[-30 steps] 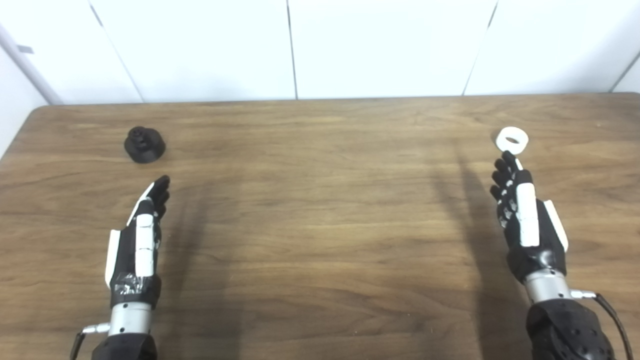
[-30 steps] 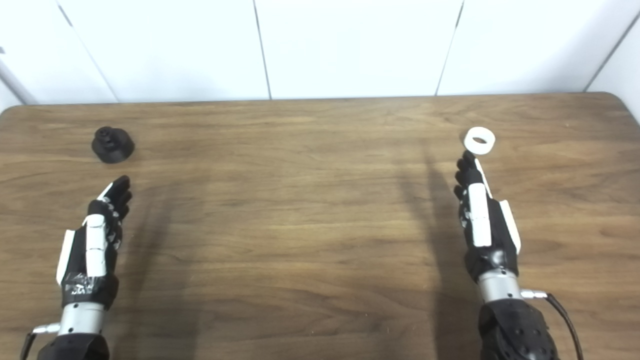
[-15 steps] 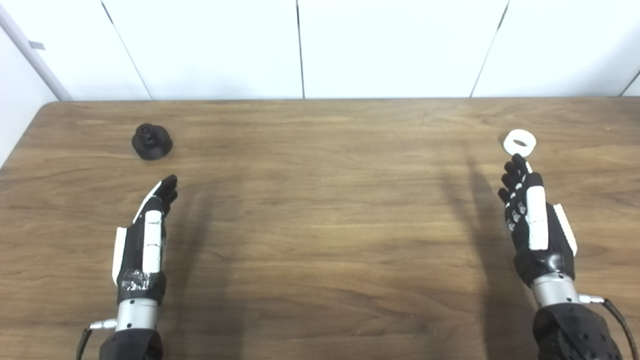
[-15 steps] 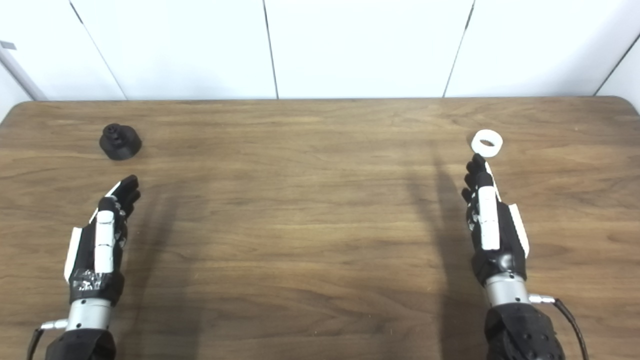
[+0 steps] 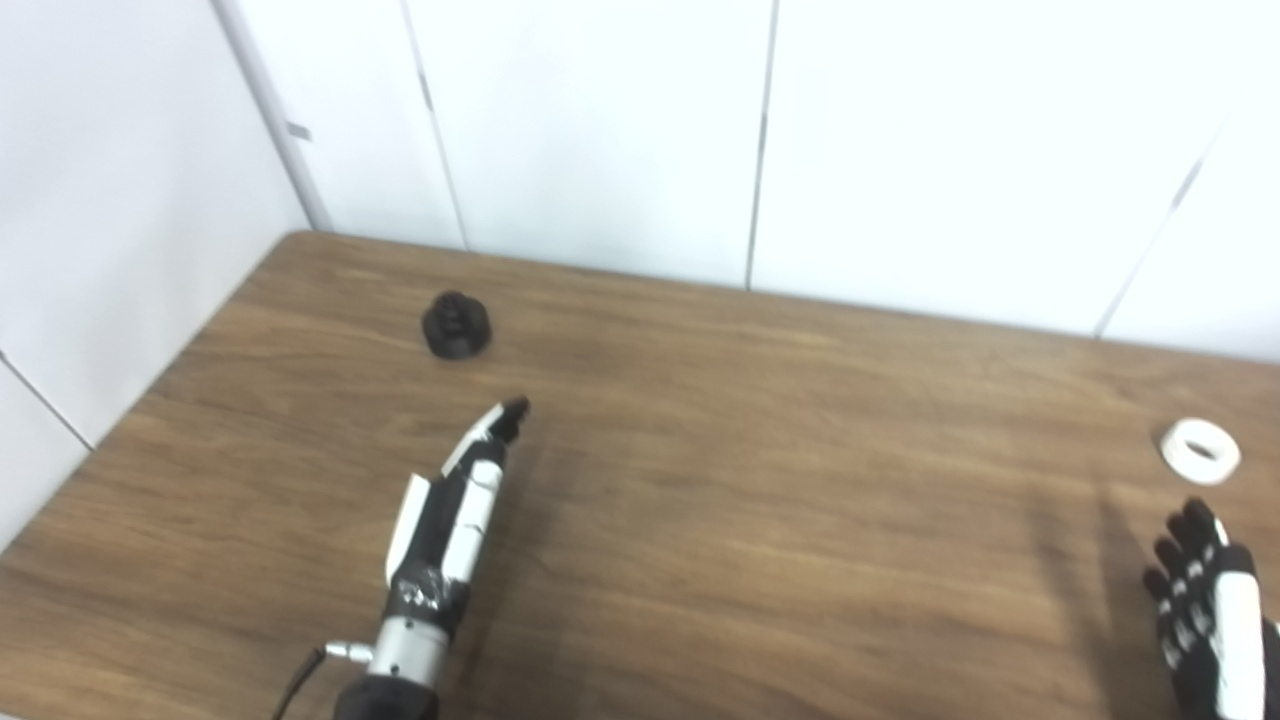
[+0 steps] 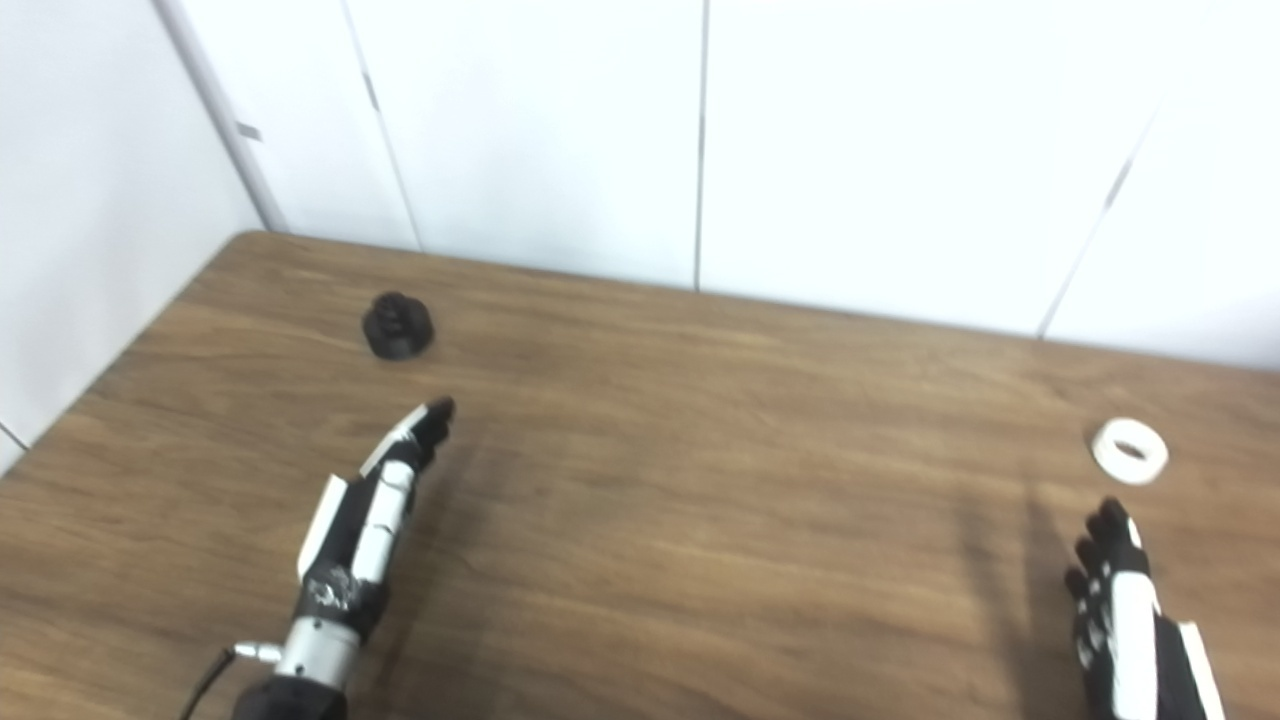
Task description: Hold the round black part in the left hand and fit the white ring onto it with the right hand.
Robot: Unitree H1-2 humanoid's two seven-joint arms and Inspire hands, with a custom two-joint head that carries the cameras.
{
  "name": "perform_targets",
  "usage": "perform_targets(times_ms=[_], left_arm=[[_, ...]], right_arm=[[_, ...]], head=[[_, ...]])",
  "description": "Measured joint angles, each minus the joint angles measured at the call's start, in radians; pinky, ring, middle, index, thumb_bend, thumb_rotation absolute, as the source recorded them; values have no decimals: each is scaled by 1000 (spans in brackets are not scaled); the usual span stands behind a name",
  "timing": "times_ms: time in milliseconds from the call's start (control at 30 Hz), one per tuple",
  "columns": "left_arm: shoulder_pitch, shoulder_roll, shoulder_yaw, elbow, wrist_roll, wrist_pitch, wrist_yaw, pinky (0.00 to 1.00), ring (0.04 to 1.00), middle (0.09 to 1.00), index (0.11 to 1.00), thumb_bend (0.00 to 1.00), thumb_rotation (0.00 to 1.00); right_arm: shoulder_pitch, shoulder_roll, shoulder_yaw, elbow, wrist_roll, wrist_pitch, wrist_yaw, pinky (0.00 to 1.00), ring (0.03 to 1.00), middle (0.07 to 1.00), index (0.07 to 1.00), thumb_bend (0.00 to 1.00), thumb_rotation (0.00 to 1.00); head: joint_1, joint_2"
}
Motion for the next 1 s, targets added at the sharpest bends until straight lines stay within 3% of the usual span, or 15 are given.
perform_targets(times_ms=[233, 367, 467, 533, 600, 700, 867, 1000], left_arm=[[1, 1, -11, 9, 33, -1, 2, 1000, 980, 948, 925, 523, 852], [2, 1, -11, 17, 50, 0, 3, 1000, 983, 947, 921, 603, 745], [2, 1, -13, 16, 102, 7, 21, 961, 953, 931, 911, 669, 593], [3, 0, -14, 12, 144, 30, 35, 960, 948, 930, 909, 697, 534], [2, 1, -16, -10, 166, 52, 37, 981, 959, 932, 902, 778, 400], [-3, 4, -16, -56, 201, 85, 36, 990, 963, 928, 896, 852, 324], [-29, 21, -1, -121, 293, 181, 34, 947, 946, 933, 901, 901, 304], [-95, 75, 25, -144, 378, 279, 20, 952, 954, 936, 898, 962, 320]], right_arm=[[3, 5, 7, 0, -68, -4, -29, 1000, 952, 930, 953, 408, 1000], [4, 5, 9, 0, -79, -10, -30, 996, 936, 919, 946, 429, 1000], [4, 5, 9, 0, -86, -11, -33, 978, 925, 913, 944, 462, 1000], [4, 5, 10, 0, -87, -14, -34, 975, 922, 913, 942, 486, 997], [5, 5, 13, 0, -95, -15, -37, 995, 931, 916, 944, 499, 998], [6, 7, 19, 0, -107, -15, -40, 1000, 935, 916, 945, 504, 1000], [5, 10, 23, 3, -123, -19, -44, 985, 932, 915, 941, 493, 1000], [5, 18, 24, 4, -120, -19, -47, 1000, 947, 925, 951, 484, 998]], head=[[-6, -18], [-11, -20], [-18, -17], [-21, -15], [-23, -20], [-29, -18], [-38, -18], [-43, -20]])
